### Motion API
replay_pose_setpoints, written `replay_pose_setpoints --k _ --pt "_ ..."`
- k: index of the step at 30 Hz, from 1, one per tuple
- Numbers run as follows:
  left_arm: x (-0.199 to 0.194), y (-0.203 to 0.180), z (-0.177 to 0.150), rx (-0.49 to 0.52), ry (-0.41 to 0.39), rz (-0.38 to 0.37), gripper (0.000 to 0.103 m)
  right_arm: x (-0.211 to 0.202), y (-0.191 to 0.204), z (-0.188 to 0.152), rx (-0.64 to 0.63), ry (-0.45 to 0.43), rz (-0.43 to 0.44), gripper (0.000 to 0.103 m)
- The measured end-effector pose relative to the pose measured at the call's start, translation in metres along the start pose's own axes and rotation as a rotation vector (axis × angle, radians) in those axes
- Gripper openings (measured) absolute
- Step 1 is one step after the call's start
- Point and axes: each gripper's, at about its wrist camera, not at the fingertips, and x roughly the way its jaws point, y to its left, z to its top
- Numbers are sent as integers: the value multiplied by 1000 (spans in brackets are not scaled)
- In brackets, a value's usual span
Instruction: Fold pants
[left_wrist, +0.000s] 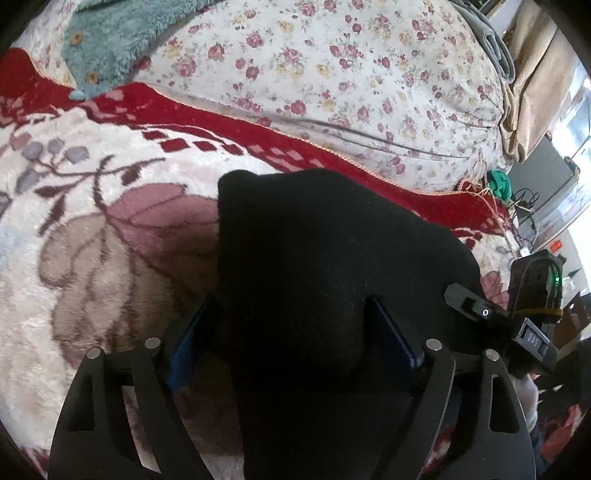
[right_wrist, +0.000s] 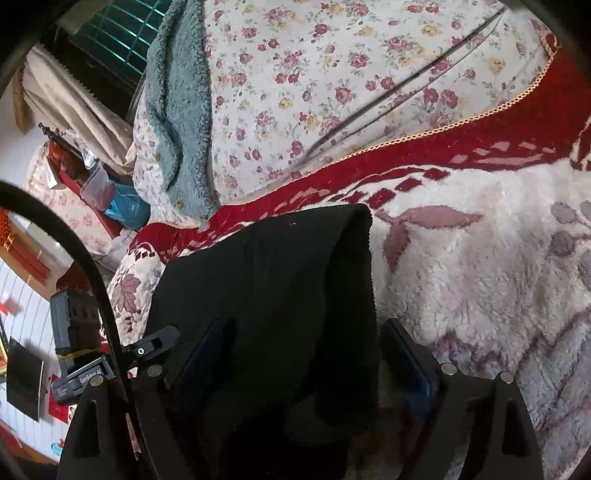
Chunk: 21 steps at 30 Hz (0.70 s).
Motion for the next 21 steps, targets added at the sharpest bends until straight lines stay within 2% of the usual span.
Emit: replay_pose_setpoints --k 1,2,3,4,5,6,10,12,18,21 --pt "1 -1 0 3 -2 -2 86 -1 0 -1 1 -3 1 86" --pt "1 -2 0 7 -3 0 86 -2 1 -2 -1 -9 2 71" --pt "1 -3 0 12 0 5 86 -2 1 -3 -1 -9 28 62" --pt "1 -3 0 12 -2 7 82 -2 2 -4 1 -20 23 60" --pt "0 -4 -1 12 -1 2 76 -4 5 -5 -9 -33 19 54" --pt "-1 -5 -1 10 3 -19 65 -7 9 -7 -22 -46 10 52" --pt "-11 -13 -1 16 -21 18 47 -16 23 -8 -48 -81 -23 47" --pt "-19 -16 0 17 -28 20 43 -21 32 -7 -67 -90 -33 46" --pt "-54 -13 6 25 -74 26 42 -30 61 0 -98 -115 2 44" --pt "-77 -1 13 19 -93 60 42 -25 81 1 -119 -118 30 44"
